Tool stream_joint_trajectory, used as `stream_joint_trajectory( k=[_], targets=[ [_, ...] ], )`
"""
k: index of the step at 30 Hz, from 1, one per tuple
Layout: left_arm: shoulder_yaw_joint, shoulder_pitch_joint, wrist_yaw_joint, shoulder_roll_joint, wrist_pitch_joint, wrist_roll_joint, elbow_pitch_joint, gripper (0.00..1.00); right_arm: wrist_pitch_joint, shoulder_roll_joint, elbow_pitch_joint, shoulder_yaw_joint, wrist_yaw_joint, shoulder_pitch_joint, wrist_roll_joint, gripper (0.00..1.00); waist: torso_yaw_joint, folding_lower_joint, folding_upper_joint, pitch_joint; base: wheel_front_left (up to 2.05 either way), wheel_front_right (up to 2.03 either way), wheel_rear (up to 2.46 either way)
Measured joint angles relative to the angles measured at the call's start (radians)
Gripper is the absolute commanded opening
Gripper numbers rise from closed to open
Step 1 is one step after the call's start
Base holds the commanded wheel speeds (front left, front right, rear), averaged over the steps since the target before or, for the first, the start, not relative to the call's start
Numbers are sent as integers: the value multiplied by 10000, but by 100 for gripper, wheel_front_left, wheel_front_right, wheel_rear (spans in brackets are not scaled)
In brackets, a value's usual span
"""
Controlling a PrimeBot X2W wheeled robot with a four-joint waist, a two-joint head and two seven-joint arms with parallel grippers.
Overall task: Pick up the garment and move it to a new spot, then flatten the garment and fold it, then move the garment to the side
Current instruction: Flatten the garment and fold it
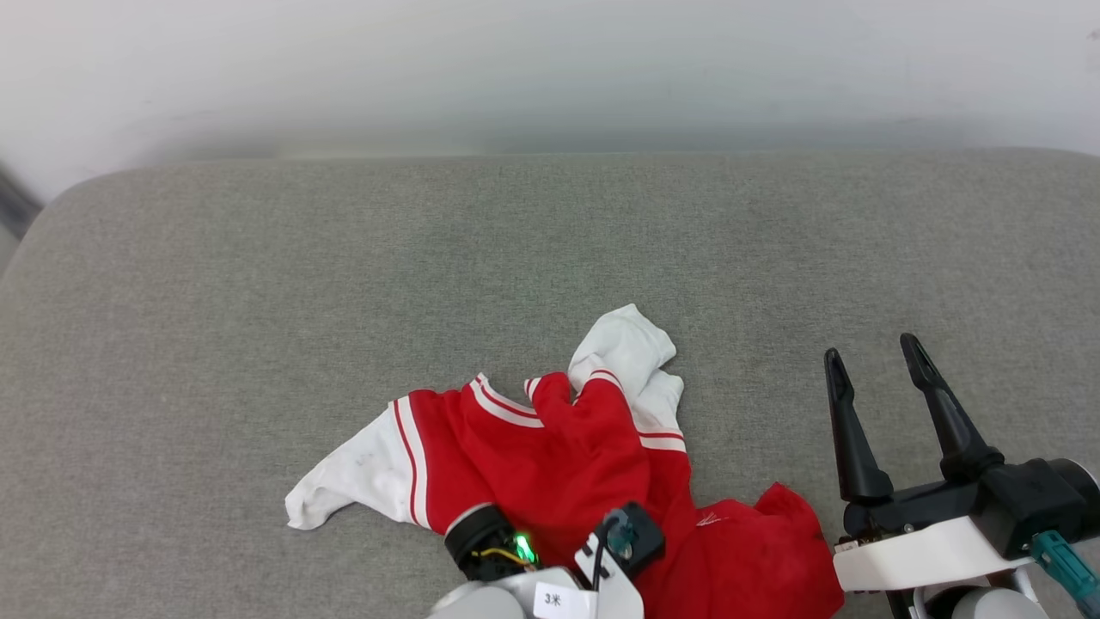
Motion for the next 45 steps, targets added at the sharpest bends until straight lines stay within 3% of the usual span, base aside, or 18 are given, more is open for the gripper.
stream_joint_trajectory(
  k=[10,21,26,31,36,39,45],
  targets=[
    [1409,-332,711,-81,-2742,144,-926,100,0,0,73,-244,0,68,-10,100,304,0,0,-269,0,0,0],
    [4349,197,2819,1145,-7660,901,-1501,100,0,0,40,-372,0,198,-86,100,584,0,0,-605,0,0,0],
    [5358,1493,3405,1597,-8736,844,-1469,100,0,0,-29,-462,-2,219,-144,100,700,0,0,-604,0,0,0],
    [6172,2712,3432,1582,-8840,989,-2165,100,0,0,-61,-550,-2,233,-309,100,848,0,0,-468,0,0,0],
    [6780,3436,2955,1187,-8857,1547,-2813,100,151,-2,391,-384,-2,157,-731,100,1070,0,0,-224,0,0,0],
    [6934,3467,2644,980,-8859,1939,-2871,100,1377,-337,658,268,4,-323,-813,100,1224,0,0,-42,0,0,0],
    [7338,3243,2144,435,-8868,2374,-2936,100,5637,-2337,711,2130,0,-2044,583,100,1532,1,0,449,0,0,0]
  ],
)
